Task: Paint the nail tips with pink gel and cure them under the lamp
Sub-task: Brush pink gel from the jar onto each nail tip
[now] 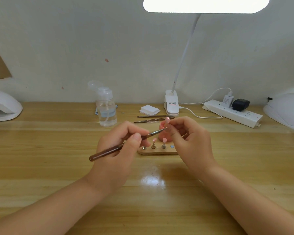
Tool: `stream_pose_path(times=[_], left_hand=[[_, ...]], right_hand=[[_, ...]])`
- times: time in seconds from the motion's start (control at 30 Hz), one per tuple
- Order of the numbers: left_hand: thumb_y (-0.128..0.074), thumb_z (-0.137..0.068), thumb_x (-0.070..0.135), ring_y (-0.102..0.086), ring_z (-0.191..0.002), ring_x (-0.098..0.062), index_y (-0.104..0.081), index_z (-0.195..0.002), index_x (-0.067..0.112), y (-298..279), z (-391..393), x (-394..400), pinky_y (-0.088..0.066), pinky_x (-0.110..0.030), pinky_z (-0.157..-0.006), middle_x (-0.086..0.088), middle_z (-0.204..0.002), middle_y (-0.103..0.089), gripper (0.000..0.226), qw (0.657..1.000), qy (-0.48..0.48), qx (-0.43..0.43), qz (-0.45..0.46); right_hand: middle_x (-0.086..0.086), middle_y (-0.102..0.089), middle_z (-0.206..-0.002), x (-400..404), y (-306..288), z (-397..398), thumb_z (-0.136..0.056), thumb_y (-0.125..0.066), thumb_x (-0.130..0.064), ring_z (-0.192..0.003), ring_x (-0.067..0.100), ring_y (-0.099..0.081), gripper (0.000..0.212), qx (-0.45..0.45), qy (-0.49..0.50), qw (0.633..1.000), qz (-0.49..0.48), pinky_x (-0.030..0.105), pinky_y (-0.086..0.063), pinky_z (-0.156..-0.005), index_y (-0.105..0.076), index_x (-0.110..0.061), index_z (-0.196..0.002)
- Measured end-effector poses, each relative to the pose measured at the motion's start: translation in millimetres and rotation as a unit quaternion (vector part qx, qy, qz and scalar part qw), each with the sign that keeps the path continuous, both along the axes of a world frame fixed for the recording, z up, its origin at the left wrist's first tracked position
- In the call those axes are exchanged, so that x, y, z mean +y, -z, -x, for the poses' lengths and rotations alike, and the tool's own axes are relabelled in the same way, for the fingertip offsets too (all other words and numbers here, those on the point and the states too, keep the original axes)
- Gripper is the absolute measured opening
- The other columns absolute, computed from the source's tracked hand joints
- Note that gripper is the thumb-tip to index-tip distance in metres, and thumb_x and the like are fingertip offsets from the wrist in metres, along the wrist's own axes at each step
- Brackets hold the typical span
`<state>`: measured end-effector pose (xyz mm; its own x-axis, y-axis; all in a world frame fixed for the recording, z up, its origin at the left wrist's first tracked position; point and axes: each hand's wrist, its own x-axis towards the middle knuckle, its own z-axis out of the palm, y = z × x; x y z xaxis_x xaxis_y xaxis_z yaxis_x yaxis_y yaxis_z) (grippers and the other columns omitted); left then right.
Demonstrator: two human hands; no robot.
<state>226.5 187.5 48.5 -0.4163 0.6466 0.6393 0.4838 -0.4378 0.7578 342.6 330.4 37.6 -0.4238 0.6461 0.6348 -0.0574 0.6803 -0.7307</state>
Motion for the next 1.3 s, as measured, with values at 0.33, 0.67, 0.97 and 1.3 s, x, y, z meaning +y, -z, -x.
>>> stream_pose_path(times=[0.33,0.67,0.97,1.3], left_hand=[[-0.048,-0.093,0.021,-0.066,-0.077,-0.005,-0.068,-0.092,0.016,-2,3,6,-0.050,-0.014,-0.070,0.002,-0.082,-0.074,0.020,0.998,-0.025,-0.062,0.000],[-0.051,-0.090,0.027,-0.069,-0.083,-0.010,-0.068,-0.095,0.014,-2,-2,1,-0.051,-0.016,-0.075,0.001,-0.085,-0.073,0.022,0.999,0.022,-0.025,-0.012],[-0.050,-0.088,0.032,-0.070,-0.085,-0.009,-0.068,-0.094,0.018,0,0,3,-0.050,-0.015,-0.074,0.003,-0.086,-0.073,0.024,0.999,0.026,-0.028,0.003],[-0.047,-0.090,0.015,-0.067,-0.079,-0.007,-0.066,-0.090,0.016,13,16,11,-0.050,-0.014,-0.073,-0.002,-0.084,-0.071,0.019,0.997,-0.032,-0.069,-0.012]], right_hand=[[0.007,-0.071,-0.076,-1,-1,1,-0.090,-0.067,-0.014,-0.066,0.030,-0.065,0.004,0.016,-0.044,0.998,0.032,0.051,-0.052,-0.061,-0.067,-0.009,-0.090],[0.003,-0.072,-0.077,-1,-2,1,-0.088,-0.069,-0.015,-0.066,0.029,-0.067,0.004,0.030,-0.042,0.997,0.061,0.052,-0.054,-0.064,-0.069,-0.011,-0.089],[0.003,-0.073,-0.078,-1,-4,0,-0.089,-0.068,-0.015,-0.067,0.023,-0.069,0.005,0.013,-0.026,0.998,0.053,0.048,-0.056,-0.067,-0.069,-0.010,-0.091],[-0.004,-0.070,-0.066,10,2,-11,-0.083,-0.073,-0.018,-0.057,0.015,-0.065,0.009,-0.017,0.062,0.995,0.073,0.039,-0.056,-0.059,-0.068,-0.022,-0.077]])
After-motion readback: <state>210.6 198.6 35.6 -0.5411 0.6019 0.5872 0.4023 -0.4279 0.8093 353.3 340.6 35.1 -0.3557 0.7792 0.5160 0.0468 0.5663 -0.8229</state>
